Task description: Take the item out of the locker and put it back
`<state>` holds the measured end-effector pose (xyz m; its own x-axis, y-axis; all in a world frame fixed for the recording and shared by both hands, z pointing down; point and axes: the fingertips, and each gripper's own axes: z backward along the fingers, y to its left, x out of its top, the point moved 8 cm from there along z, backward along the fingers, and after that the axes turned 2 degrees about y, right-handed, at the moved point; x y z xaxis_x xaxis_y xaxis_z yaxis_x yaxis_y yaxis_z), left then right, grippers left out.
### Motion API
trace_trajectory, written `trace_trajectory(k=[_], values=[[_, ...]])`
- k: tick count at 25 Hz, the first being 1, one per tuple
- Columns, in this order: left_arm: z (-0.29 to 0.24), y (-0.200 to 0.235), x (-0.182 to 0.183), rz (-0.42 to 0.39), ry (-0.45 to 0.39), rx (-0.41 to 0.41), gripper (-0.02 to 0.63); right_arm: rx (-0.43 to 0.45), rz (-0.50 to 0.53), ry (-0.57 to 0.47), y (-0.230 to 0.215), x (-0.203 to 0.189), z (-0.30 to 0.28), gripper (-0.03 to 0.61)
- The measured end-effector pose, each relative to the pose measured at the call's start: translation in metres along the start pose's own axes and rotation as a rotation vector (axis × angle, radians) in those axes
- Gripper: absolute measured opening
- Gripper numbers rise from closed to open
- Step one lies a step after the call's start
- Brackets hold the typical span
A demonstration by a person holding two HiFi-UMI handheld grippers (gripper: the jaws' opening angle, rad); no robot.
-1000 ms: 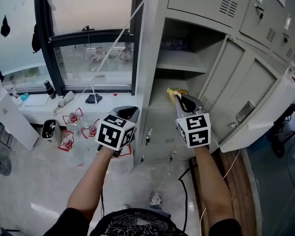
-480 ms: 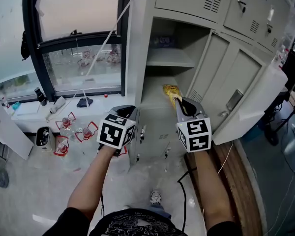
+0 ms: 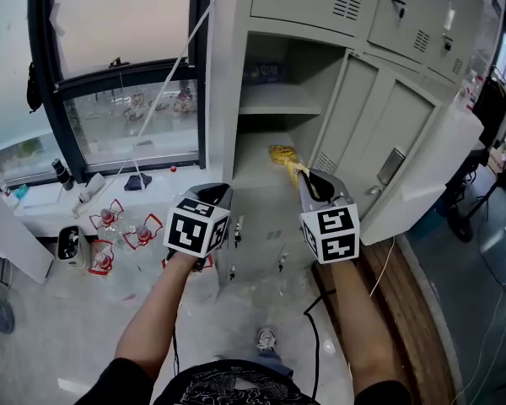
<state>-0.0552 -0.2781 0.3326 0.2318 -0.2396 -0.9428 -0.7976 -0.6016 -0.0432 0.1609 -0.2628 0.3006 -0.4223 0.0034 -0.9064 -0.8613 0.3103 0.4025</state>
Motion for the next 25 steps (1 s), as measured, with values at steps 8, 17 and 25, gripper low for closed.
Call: trace_trajectory(k=[8, 17, 25], values=[[0.0, -0.003, 0.001, -0.003, 0.005, 0.001, 0.0, -0.003, 0.004, 0.001, -0.003, 0.0, 0.003, 0.035], [-0.002, 0.0, 0.009, 0.007, -0.006, 0.014, 0.0, -0.004, 0.079, -0.029, -0.018, 0.023, 0.0, 0.035], [-0.004, 0.007, 0.027, 0.005, -0.032, 0.037, 0.0, -0.026, 0.191, -0.091, -0.041, 0.068, -0.011, 0.035]])
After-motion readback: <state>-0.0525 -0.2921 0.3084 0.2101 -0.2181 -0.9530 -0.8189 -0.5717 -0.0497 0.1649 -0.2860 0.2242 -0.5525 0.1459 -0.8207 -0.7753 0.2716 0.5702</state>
